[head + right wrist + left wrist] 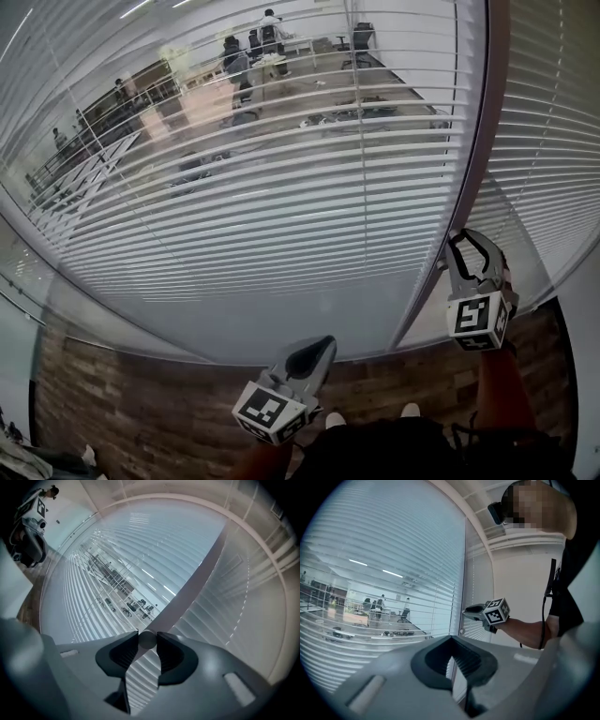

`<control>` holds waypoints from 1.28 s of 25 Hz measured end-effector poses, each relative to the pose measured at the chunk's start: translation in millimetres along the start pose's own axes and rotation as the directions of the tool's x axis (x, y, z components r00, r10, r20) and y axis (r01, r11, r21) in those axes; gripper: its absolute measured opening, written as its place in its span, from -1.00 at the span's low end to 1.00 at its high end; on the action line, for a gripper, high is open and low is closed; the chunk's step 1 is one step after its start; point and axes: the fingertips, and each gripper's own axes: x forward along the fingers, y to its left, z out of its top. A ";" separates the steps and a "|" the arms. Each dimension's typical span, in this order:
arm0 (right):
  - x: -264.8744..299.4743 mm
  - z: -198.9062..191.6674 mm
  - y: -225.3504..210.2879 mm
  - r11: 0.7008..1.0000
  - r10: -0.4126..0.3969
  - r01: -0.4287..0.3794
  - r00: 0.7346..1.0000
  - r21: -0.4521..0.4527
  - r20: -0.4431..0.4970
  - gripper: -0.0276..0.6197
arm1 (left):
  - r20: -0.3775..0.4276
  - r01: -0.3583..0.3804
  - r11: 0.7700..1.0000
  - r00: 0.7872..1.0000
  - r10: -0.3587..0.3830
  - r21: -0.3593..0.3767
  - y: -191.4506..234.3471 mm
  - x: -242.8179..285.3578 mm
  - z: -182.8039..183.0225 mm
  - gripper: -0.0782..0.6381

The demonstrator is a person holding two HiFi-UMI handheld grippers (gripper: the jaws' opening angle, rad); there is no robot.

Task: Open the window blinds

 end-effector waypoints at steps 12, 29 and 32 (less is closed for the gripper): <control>-30.1 18.0 9.0 0.991 -0.021 0.014 0.999 0.131 0.049 -0.42 | 0.000 0.025 1.000 1.000 -0.025 -0.007 2.6 -15.8 -3.6 -0.78; -154.3 9.5 106.2 0.638 0.211 -0.312 0.950 0.704 0.231 -0.84 | -0.040 0.194 0.981 0.980 -0.194 -0.009 -23.2 -6.8 -16.1 -0.78; -165.7 10.4 125.1 0.635 0.242 -0.333 0.943 0.697 0.230 -0.84 | -0.037 0.206 0.978 0.978 -0.207 -0.016 -29.7 -14.0 -23.1 -0.78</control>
